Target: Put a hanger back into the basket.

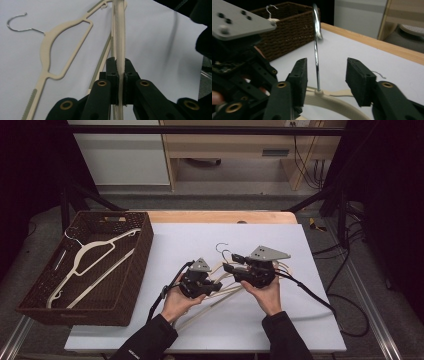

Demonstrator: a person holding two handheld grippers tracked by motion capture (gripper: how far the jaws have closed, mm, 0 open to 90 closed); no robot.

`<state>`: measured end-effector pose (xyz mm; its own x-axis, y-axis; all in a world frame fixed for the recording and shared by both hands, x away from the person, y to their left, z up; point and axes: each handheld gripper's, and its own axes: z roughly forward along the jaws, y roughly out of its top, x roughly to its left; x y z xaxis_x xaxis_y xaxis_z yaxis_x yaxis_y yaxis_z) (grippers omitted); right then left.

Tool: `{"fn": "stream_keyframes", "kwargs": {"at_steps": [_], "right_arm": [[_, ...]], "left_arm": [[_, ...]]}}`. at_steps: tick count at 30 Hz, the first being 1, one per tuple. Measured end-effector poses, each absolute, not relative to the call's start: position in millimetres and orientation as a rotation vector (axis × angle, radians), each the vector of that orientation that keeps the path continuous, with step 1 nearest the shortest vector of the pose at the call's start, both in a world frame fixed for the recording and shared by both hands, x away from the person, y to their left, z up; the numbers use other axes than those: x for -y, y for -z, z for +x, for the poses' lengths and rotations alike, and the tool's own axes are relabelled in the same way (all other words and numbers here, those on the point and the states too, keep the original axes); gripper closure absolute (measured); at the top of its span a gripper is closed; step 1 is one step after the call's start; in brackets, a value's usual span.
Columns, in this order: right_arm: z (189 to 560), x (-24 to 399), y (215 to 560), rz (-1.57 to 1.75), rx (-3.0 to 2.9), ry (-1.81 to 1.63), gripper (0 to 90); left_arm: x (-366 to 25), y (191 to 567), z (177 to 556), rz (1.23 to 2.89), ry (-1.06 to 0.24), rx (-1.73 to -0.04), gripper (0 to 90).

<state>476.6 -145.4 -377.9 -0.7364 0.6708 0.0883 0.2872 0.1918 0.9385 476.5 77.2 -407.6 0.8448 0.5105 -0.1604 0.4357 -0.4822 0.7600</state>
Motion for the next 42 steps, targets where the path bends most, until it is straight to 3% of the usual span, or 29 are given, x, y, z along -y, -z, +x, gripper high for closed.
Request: {"fn": "stream_keyframes", "kwargs": {"at_steps": [1, 4, 7, 10, 12, 13, 14, 15, 34, 39, 41, 42], "right_arm": [[468, 150, 373, 0.887, -2.114, -1.586, 41.4], [459, 154, 368, 0.88, -2.091, -1.594, 36.3], [448, 161, 362, 0.856, -2.078, -1.61, 37.9], [435, 170, 352, 0.813, -2.031, -1.663, 62.6], [434, 172, 350, 0.802, -2.027, -1.678, 67.7], [429, 173, 345, 0.794, -2.017, -1.684, 81.2], [429, 173, 345, 0.794, -2.017, -1.684, 81.2], [427, 172, 340, 0.777, -2.008, -1.695, 90.0], [438, 167, 329, 0.84, -1.946, -1.699, 90.0], [429, 177, 330, 0.83, -1.95, -1.685, 77.7], [425, 188, 333, 0.843, -1.941, -1.662, 64.8], [425, 188, 333, 0.843, -1.941, -1.662, 64.8]], "left_arm": [[-79, 405, 472, 2.126, -0.115, -0.697, 86.4], [-81, 402, 469, 2.117, -0.131, -0.699, 86.4], [-83, 395, 465, 2.104, -0.141, -0.715, 86.4], [-84, 388, 463, 2.096, -0.168, -0.72, 86.4], [-83, 385, 462, 2.1, -0.185, -0.724, 86.4], [-81, 385, 462, 2.099, -0.189, -0.727, 86.4], [-80, 384, 462, 2.105, -0.197, -0.727, 86.4], [-79, 385, 462, 2.114, -0.199, -0.726, 86.4], [-78, 385, 449, 2.137, -0.196, -0.674, 86.4], [-92, 373, 446, 2.107, -0.215, -0.687, 86.4], [-101, 365, 445, 2.09, -0.224, -0.699, 86.4], [-105, 362, 445, 2.081, -0.239, -0.699, 86.4]]}}
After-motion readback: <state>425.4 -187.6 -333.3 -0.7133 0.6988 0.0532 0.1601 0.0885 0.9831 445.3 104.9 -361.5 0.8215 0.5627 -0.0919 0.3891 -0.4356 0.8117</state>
